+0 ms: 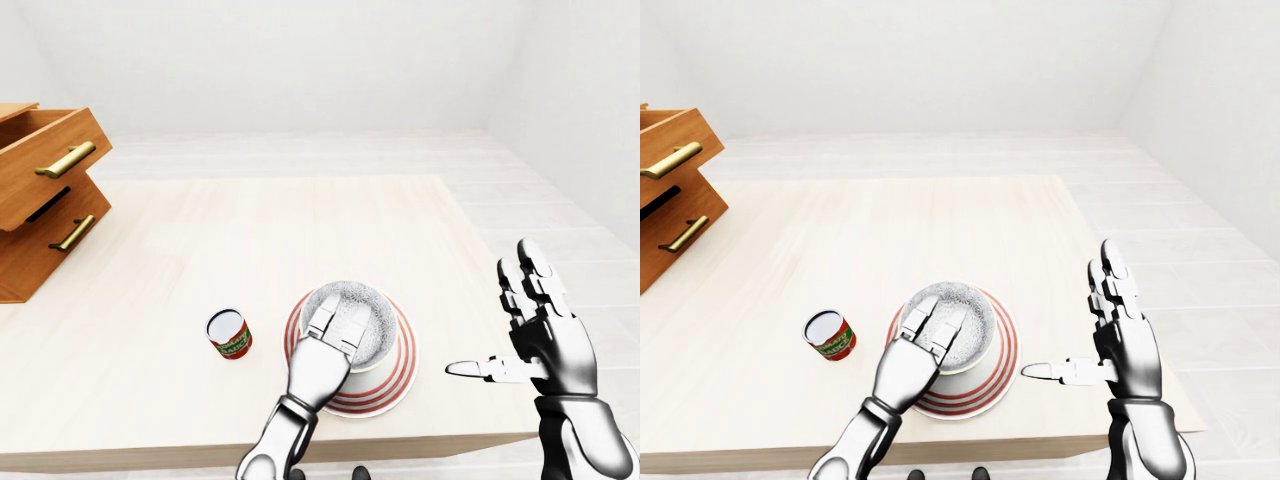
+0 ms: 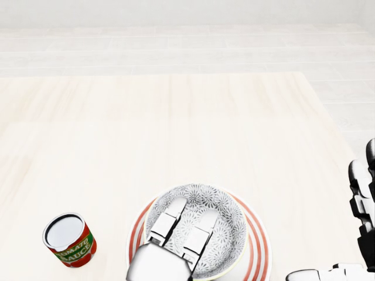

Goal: Put the bowl on the plate.

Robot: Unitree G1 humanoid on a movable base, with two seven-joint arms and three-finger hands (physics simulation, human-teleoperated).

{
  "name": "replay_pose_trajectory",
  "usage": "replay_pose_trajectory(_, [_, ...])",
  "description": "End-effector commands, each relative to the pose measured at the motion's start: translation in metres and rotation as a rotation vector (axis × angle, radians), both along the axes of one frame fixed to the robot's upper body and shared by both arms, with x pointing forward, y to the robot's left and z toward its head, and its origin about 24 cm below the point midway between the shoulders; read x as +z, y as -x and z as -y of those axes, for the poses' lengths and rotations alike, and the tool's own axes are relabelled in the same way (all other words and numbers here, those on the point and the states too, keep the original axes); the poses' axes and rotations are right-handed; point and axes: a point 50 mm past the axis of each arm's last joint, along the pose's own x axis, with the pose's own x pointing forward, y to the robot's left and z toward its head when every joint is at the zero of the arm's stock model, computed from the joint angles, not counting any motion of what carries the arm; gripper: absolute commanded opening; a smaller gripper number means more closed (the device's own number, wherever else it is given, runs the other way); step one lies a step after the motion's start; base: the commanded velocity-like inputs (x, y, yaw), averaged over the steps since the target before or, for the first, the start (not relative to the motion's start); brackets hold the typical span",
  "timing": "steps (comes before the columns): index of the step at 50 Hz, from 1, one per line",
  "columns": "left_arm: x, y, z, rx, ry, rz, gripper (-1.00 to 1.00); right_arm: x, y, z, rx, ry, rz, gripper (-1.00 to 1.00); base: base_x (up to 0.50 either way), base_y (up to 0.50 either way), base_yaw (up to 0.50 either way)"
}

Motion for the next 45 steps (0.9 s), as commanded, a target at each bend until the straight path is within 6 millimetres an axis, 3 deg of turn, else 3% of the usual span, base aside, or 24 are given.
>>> replay_pose_trajectory(1, [-0.005, 0.003, -0.007, 0.013, -0.039, -0.041, 0.92, 0.0, 0.0, 0.0, 0.001, 0.0, 0.002, 1.0, 0.0, 0.0, 0.0])
replay_pose_trajectory(22, [0.026, 0.004, -0.018, 0.048, 0.013, -0.008, 1.0, 0.004, 0.001, -0.001, 0.0, 0.008, 0.017, 1.0, 0.0, 0.0, 0.0])
replay_pose_trajectory(45, [0.086, 0.008, -0.046, 0.105, 0.185, -0.016, 1.0, 0.017, 0.006, -0.004, -0.001, 0.041, 0.065, 1.0, 0.0, 0.0, 0.0])
